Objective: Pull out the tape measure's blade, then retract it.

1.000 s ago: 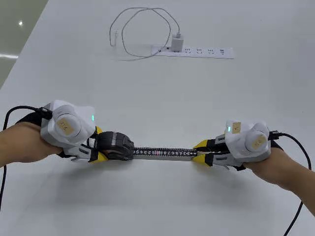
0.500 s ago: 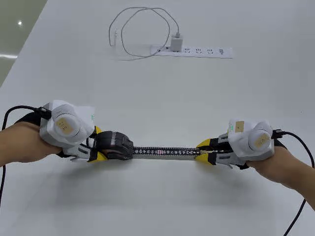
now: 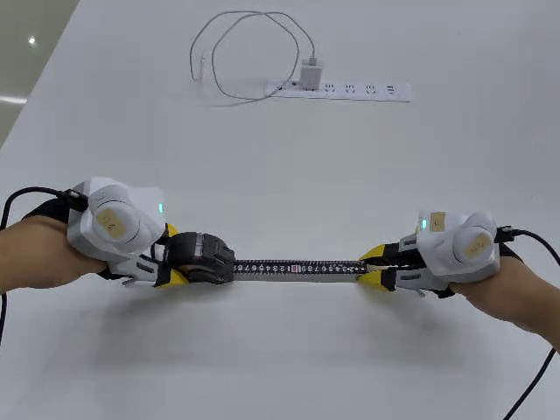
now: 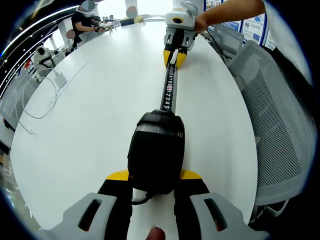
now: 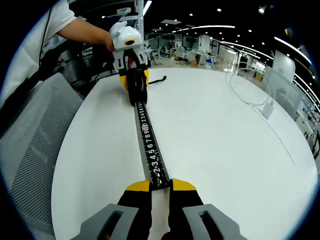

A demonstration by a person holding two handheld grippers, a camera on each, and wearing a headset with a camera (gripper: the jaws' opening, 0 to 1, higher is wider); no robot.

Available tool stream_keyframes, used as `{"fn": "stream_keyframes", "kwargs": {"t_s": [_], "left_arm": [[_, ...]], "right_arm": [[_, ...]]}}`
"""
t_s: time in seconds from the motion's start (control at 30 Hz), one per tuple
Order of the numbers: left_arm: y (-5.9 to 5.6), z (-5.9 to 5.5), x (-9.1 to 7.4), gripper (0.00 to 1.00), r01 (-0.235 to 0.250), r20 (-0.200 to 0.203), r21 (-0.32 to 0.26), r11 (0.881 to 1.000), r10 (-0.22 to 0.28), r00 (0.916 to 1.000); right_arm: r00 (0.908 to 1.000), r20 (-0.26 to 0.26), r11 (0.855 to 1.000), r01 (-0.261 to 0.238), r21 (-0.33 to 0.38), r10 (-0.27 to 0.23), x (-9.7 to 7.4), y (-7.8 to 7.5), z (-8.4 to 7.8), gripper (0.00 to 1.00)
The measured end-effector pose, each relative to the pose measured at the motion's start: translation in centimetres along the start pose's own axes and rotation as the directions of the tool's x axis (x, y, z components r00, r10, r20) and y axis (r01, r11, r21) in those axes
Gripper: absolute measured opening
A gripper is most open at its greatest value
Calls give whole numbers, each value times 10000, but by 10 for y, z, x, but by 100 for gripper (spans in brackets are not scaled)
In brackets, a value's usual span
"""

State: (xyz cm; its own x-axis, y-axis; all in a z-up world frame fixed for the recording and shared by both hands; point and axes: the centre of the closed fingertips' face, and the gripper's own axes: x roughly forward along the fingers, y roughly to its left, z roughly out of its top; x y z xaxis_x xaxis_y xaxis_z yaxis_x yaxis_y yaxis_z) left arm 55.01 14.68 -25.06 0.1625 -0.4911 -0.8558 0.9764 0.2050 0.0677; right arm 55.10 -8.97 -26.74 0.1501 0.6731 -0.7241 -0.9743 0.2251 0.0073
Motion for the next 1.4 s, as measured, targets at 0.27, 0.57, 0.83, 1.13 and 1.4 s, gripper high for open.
{"fn": "stream_keyframes", "kwargs": {"t_s": [0.27,0.57,0.83,1.13,1.4], "left_arm": [[0,0,0,27,0,1,9,10000,0,10000],[0,1,0,27,-6,-16,20,10000,6,10000],[0,0,0,27,12,-25,41,10000,-12,10000],[0,1,0,27,6,-30,59,10000,-5,10000],[-1,1,0,27,-18,-39,76,10000,18,10000]], "right_arm": [[9999,-120,10000,39,10,-39,-7,-1,-5,7],[9996,-276,10000,57,-45,-58,-14,-1,-9,7],[9990,-428,10000,86,-47,-88,-20,-4,-16,7],[9980,-612,9999,163,-8,-163,-30,-9,-27,7],[9973,-712,9998,169,57,-165,-34,-8,-30,7]]}}
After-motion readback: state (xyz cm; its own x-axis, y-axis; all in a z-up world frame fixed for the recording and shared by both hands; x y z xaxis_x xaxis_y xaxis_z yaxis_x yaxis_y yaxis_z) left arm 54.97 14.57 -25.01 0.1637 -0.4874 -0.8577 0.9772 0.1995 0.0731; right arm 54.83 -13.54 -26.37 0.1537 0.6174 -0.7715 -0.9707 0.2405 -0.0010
